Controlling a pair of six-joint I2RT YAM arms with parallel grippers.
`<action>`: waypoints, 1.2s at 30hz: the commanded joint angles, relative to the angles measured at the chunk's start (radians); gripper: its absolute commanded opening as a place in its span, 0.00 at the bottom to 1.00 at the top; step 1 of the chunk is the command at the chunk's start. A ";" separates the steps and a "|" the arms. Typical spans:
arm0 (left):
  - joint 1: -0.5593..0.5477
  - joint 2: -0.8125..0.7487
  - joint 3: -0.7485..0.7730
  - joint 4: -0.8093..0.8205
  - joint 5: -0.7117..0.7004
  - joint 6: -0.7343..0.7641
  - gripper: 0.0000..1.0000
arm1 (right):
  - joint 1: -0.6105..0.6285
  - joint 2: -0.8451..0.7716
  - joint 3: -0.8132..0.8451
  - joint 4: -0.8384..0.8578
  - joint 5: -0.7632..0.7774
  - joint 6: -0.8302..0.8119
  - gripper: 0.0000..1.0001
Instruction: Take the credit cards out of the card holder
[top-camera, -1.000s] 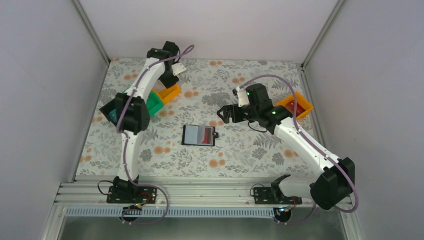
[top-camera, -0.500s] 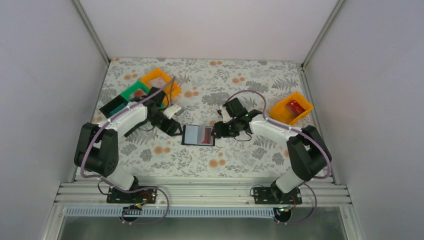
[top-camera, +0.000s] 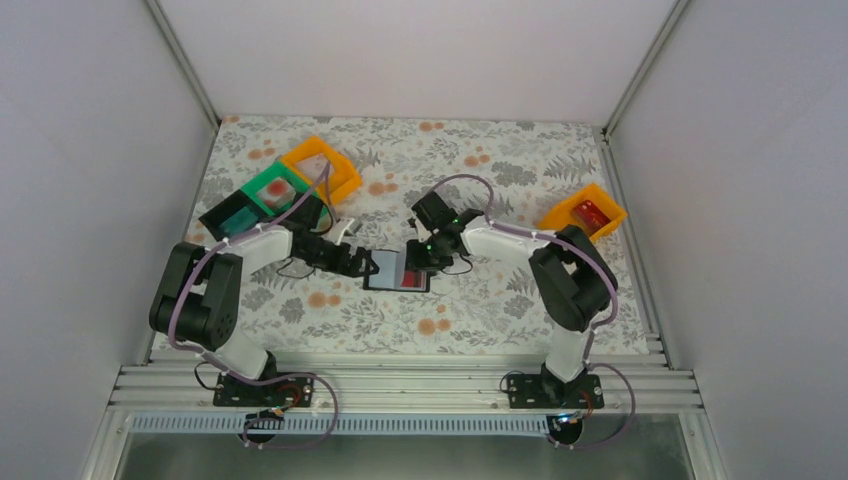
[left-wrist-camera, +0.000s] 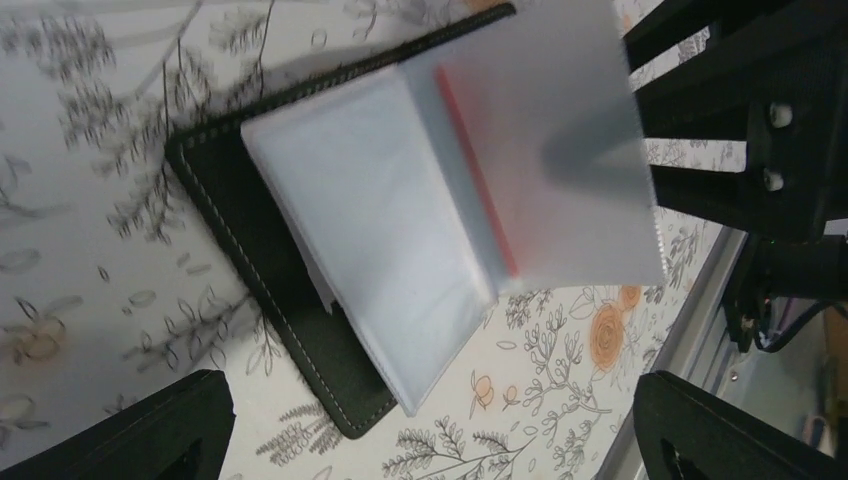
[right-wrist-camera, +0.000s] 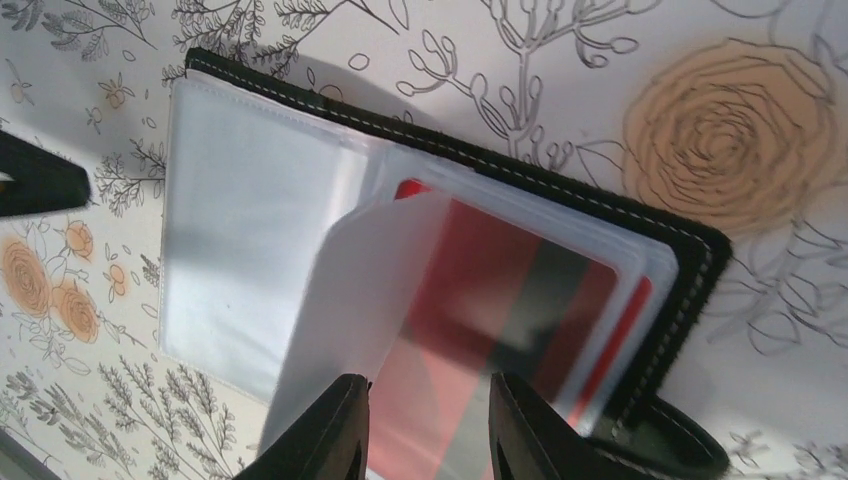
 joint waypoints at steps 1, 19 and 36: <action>0.016 0.003 -0.057 0.107 0.061 -0.061 1.00 | 0.029 0.055 0.072 -0.039 -0.006 0.008 0.33; 0.027 0.078 -0.071 0.167 0.112 -0.109 0.85 | 0.046 0.165 0.193 -0.029 -0.190 -0.001 0.34; 0.028 0.003 0.133 -0.004 -0.059 0.029 0.75 | -0.098 0.021 0.016 -0.117 0.067 -0.041 0.40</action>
